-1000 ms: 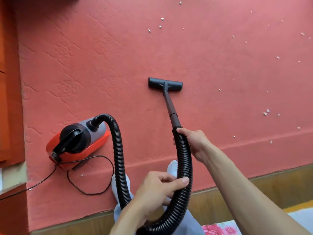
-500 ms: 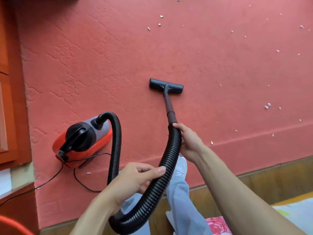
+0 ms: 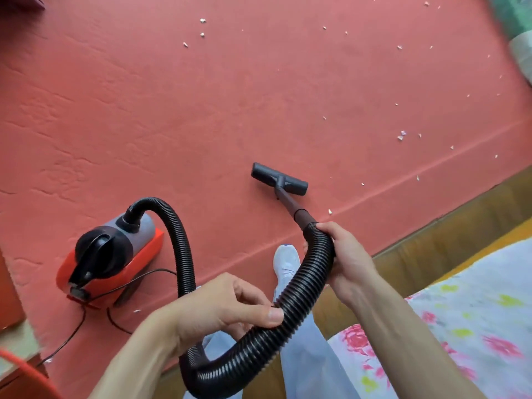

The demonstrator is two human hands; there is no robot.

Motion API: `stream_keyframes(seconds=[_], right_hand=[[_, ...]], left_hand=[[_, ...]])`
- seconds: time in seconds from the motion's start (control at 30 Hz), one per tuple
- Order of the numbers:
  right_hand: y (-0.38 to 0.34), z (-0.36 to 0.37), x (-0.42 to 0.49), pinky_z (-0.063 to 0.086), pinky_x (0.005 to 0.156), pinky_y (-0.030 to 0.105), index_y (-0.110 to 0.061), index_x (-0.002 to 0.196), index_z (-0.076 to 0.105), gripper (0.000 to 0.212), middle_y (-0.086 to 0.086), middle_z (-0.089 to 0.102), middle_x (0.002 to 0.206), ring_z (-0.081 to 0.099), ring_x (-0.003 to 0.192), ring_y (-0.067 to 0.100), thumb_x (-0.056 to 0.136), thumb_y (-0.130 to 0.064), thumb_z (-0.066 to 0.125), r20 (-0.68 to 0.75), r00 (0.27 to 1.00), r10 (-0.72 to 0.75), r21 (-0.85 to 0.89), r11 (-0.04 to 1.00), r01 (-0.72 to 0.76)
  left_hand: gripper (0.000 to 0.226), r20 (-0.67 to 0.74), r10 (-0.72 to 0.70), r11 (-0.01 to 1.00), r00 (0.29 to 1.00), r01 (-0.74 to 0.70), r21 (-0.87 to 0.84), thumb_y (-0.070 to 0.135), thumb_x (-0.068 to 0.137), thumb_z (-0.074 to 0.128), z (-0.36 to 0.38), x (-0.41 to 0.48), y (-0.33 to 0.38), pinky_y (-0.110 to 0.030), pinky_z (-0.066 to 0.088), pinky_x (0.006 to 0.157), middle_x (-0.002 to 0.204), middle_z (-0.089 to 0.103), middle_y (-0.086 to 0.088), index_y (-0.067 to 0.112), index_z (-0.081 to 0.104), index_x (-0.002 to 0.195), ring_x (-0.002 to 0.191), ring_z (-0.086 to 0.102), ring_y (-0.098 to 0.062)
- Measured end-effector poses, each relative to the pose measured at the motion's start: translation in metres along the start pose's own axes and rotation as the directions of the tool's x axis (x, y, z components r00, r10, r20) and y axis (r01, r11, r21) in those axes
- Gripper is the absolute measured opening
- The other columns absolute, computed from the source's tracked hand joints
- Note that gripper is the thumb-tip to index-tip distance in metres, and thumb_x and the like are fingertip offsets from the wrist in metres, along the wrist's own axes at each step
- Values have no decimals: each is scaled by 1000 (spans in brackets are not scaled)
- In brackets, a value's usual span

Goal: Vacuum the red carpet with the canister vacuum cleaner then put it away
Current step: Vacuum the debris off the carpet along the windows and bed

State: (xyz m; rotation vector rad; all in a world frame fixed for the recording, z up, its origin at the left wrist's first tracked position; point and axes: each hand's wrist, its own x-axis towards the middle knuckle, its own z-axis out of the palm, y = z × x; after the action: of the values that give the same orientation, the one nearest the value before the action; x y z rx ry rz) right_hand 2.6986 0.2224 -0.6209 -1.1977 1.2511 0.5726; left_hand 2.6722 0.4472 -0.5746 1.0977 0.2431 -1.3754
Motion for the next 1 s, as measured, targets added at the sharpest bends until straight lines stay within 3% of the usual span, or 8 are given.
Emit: stream_keyframes(seconds=[0.2, 0.37, 0.53, 0.63, 0.7, 0.8, 0.9, 1.0], right_hand=[[44, -24, 9, 50, 60, 30, -7, 99, 69, 34, 10, 68, 86, 61, 74, 24, 73, -29, 70, -222, 973, 63, 151, 988, -29], [62, -22, 26, 46, 55, 29, -4, 98, 62, 28, 7, 60, 78, 58, 65, 20, 83, -25, 71, -252, 961, 115, 269, 962, -45], [46, -27, 35, 50, 64, 33, -4, 85, 60, 27, 8, 59, 77, 58, 63, 21, 80, -27, 75, -326, 941, 91, 323, 946, 21], [33, -34, 26, 49, 51, 28, -4, 91, 60, 36, 11, 59, 81, 57, 55, 20, 74, -34, 74, -262, 960, 96, 458, 888, 36], [26, -40, 13, 47, 42, 23, -7, 91, 58, 27, 10, 56, 76, 56, 45, 17, 84, -32, 67, -185, 978, 99, 562, 827, 23], [24, -42, -3, 47, 39, 22, -7, 91, 56, 23, 9, 54, 73, 57, 40, 15, 92, -29, 61, -121, 987, 101, 594, 804, -9], [28, -33, -2, 48, 41, 24, -7, 100, 56, 27, 9, 56, 73, 58, 45, 16, 91, -32, 63, -72, 990, 117, 578, 815, -54], [22, -23, 14, 51, 46, 26, -5, 100, 56, 31, 11, 57, 69, 58, 46, 20, 91, -34, 64, -24, 994, 104, 611, 789, -68]], left_hand=[[30, -120, -112, 991, 986, 120, 60, 32, 83, 80, 15, 8, -8, -15, 45, 59, 74, 66, -6, 2, 79, 87, 56, 55, -6], [29, -262, -172, 979, 949, 195, 62, 38, 82, 78, 35, 30, -20, -16, 45, 54, 66, 70, -1, 9, 81, 79, 54, 60, -7], [31, -333, -96, 991, 938, 122, 58, 46, 80, 75, 46, 40, -24, -20, 49, 56, 70, 74, -4, 16, 83, 83, 59, 63, -12], [33, -259, -33, 999, 965, 40, 23, 43, 73, 80, 49, 40, -13, -32, 55, 67, 87, 77, -20, 13, 83, 86, 69, 68, -22], [33, -208, -12, 999, 978, 19, 31, 41, 70, 83, 47, 36, -3, -37, 55, 73, 89, 76, -24, 12, 82, 86, 73, 68, -27], [31, -162, -3, 995, 987, 18, 96, 40, 70, 83, 37, 29, 6, -27, 55, 71, 86, 78, -15, 13, 83, 86, 74, 70, -19], [30, -186, -18, 995, 982, 37, 98, 38, 68, 82, 33, 27, 9, -18, 49, 59, 74, 77, -6, 13, 83, 83, 61, 66, -9], [28, -268, -13, 999, 963, 23, 34, 38, 69, 82, 33, 30, 8, -20, 49, 56, 71, 75, -5, 13, 83, 84, 59, 65, -11]])
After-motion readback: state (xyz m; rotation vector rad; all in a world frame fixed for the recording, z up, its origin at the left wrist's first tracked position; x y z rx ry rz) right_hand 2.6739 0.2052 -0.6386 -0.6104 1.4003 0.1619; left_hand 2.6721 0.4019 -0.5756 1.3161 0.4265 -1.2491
